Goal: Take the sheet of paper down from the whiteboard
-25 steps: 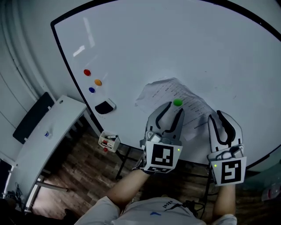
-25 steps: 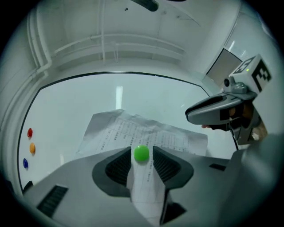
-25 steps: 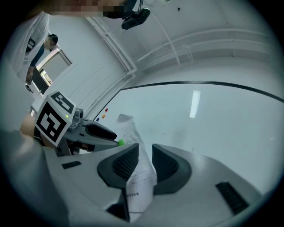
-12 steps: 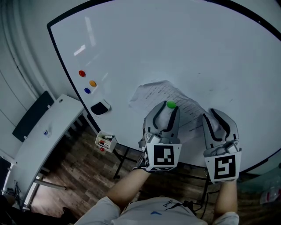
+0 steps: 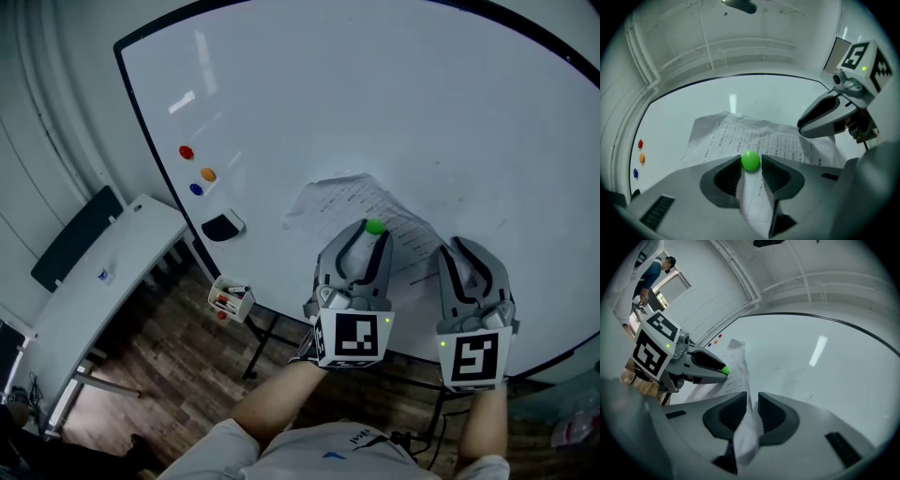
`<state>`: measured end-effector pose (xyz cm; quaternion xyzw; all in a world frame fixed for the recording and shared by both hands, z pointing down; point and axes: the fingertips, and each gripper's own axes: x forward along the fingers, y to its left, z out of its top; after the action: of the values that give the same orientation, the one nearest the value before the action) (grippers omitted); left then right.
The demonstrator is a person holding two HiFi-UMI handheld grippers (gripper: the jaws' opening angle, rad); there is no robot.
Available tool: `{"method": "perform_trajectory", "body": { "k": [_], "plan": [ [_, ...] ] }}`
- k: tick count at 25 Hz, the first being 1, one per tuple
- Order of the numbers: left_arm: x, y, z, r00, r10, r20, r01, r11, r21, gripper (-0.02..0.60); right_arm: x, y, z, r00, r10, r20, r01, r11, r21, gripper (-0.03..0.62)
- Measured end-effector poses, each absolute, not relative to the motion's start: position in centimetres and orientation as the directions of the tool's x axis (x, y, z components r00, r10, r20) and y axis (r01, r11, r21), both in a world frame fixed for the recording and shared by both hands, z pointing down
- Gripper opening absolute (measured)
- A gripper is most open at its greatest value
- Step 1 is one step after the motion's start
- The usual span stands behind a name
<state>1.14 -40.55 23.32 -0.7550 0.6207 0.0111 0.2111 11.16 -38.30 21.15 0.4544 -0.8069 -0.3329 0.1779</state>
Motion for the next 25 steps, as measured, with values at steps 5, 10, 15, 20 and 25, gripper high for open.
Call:
{"method": "perform_trajectory", "body": {
  "k": [5,10,15,20,25],
  "plan": [
    [0.98,-40.52,23.35,0.232,-0.932,-0.279,-0.944,-0.147,-0.294,0.146,10.95,-38.38,21.59,-0.527,-0.850,0.020,-0.597,0.387,0.703,0.084],
    [1.01,-40.36,22.83,0.249,-0.924,-0.289,-0.946,-0.167,-0.279,0.133,10.72,-38.42,21.62,-0.534,-0.845,0.020,-0.595,0.393,0.701,0.047],
    [1.01,-40.42,22.96,0.262,-0.924,-0.279,-0.946,-0.188,-0.265,0.132,10.90,-38.51,21.62,-0.559,-0.829,0.008,-0.624,0.427,0.655,0.017],
    [0.85,-39.98,23.39,0.272,-0.925,-0.265,-0.946,-0.207,-0.248,0.132,10.96,-37.84,21.41,-0.605,-0.796,-0.008,-0.657,0.493,0.570,0.014],
    [1.06,-39.84,23.36,0.282,-0.924,-0.258,-0.940,-0.212,-0.268,0.132,11.36,-38.52,21.85,-0.634,-0.773,-0.009,-0.679,0.552,0.484,0.014]
  ]
}}
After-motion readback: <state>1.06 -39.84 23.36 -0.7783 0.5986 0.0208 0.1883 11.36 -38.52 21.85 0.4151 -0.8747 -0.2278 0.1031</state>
